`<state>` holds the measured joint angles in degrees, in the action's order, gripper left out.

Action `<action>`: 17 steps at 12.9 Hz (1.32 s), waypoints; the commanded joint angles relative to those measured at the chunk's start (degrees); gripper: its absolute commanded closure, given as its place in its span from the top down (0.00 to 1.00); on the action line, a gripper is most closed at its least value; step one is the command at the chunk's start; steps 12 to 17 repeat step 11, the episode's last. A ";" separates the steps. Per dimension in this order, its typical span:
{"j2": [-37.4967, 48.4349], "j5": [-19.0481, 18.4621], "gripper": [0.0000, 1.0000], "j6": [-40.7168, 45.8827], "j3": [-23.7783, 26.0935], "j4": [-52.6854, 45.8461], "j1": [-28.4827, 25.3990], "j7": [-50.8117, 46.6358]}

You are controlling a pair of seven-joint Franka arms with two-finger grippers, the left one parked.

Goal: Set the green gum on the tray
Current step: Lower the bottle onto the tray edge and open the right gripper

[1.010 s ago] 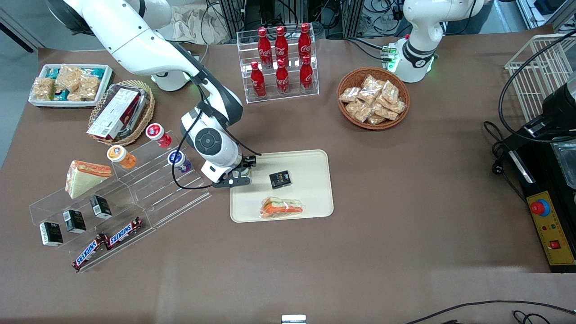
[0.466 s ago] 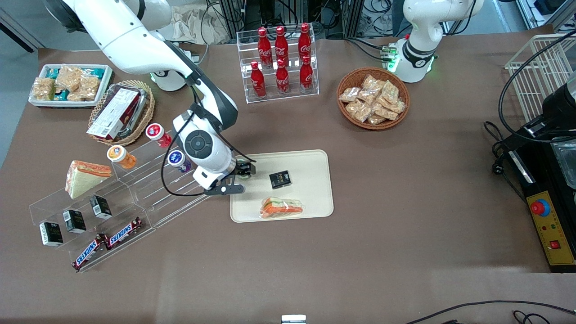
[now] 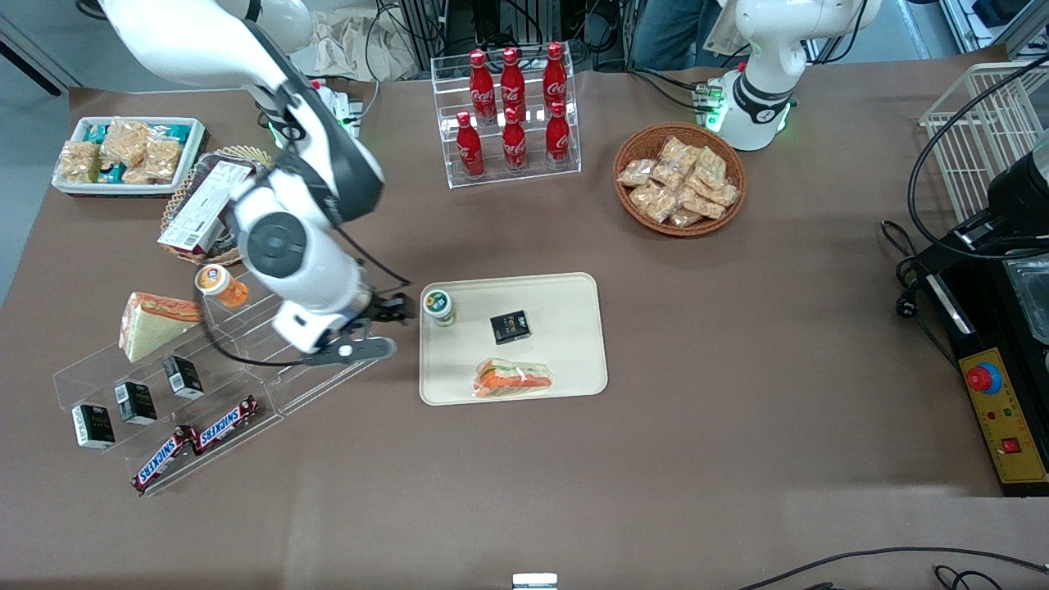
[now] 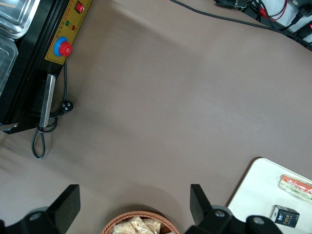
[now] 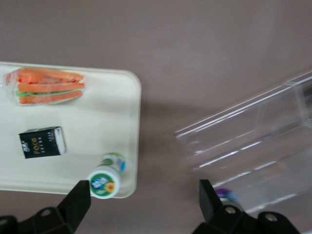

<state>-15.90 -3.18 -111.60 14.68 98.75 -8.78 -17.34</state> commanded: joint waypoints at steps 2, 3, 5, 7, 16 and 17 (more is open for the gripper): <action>6.92 3.08 0.99 6.21 -1.75 0.30 6.22 7.23; 8.15 4.57 0.99 6.91 -3.76 0.30 6.58 7.32; 10.00 5.38 0.99 10.68 -7.72 -0.83 6.59 8.10; 10.27 4.94 0.99 15.07 -9.31 -4.34 7.81 11.44; 11.50 4.85 0.99 18.69 -11.25 -5.59 11.15 13.72; 11.50 4.85 0.99 18.69 -11.25 -5.59 11.15 13.72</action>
